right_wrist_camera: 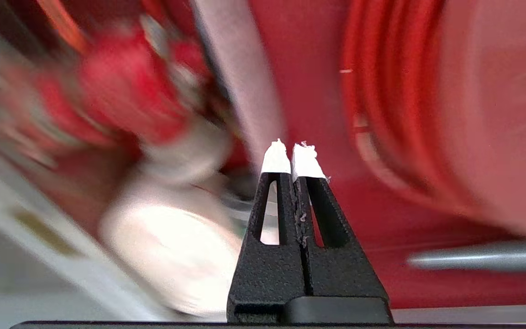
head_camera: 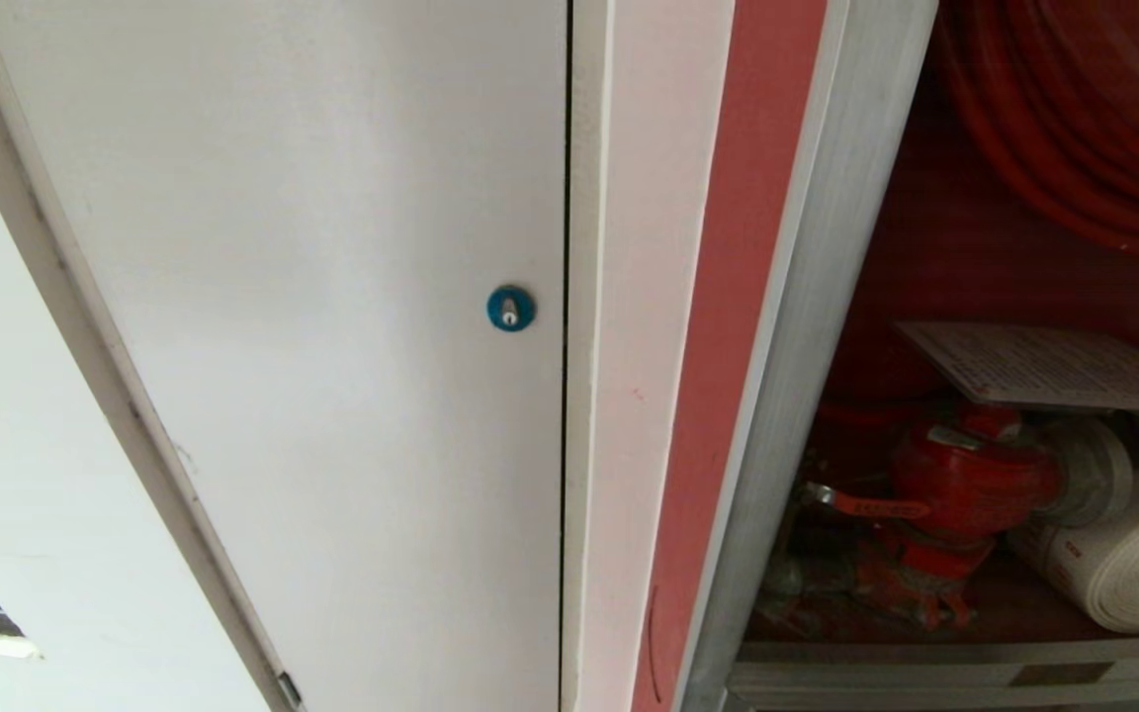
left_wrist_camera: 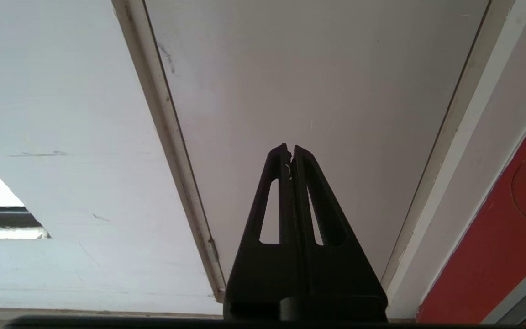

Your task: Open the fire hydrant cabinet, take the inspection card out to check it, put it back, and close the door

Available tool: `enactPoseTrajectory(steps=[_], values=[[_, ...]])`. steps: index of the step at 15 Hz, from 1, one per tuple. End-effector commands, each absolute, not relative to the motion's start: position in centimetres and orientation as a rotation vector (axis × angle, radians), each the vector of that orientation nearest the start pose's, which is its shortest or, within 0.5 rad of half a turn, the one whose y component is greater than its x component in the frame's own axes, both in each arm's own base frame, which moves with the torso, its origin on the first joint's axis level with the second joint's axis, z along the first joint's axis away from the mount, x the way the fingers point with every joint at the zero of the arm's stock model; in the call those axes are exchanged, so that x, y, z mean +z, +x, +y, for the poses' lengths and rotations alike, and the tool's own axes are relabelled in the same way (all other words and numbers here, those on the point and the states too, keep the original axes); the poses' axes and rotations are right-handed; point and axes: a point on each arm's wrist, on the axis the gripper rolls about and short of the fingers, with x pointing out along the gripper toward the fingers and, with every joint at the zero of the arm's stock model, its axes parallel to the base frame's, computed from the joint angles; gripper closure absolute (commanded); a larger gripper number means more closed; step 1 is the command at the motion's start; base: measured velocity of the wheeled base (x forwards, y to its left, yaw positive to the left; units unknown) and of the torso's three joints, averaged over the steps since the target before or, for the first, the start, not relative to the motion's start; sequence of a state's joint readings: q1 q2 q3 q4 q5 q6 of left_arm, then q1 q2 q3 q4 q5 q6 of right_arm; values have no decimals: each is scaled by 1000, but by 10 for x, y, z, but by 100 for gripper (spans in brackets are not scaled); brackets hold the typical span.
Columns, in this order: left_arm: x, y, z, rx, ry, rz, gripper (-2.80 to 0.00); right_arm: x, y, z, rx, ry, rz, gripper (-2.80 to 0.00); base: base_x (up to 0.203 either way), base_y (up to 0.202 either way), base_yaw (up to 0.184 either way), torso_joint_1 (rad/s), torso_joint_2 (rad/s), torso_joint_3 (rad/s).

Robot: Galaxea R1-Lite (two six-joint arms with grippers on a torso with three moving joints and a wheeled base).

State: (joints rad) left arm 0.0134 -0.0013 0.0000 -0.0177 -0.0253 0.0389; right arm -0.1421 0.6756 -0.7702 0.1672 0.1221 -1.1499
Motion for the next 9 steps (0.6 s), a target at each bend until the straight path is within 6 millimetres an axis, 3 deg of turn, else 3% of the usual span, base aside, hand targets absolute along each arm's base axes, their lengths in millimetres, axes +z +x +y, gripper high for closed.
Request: enactPoseTrajectory(steps=[1, 9], values=[[76, -22, -1, -12, 39, -12, 0, 258, 23, 1, 55, -1012, 48, 0, 0, 0, 0, 0, 0, 0], [76, -22, -1, -12, 39, -13, 0, 221, -26, 3, 101, -536, -85, 0, 0, 0, 0, 0, 0, 0]])
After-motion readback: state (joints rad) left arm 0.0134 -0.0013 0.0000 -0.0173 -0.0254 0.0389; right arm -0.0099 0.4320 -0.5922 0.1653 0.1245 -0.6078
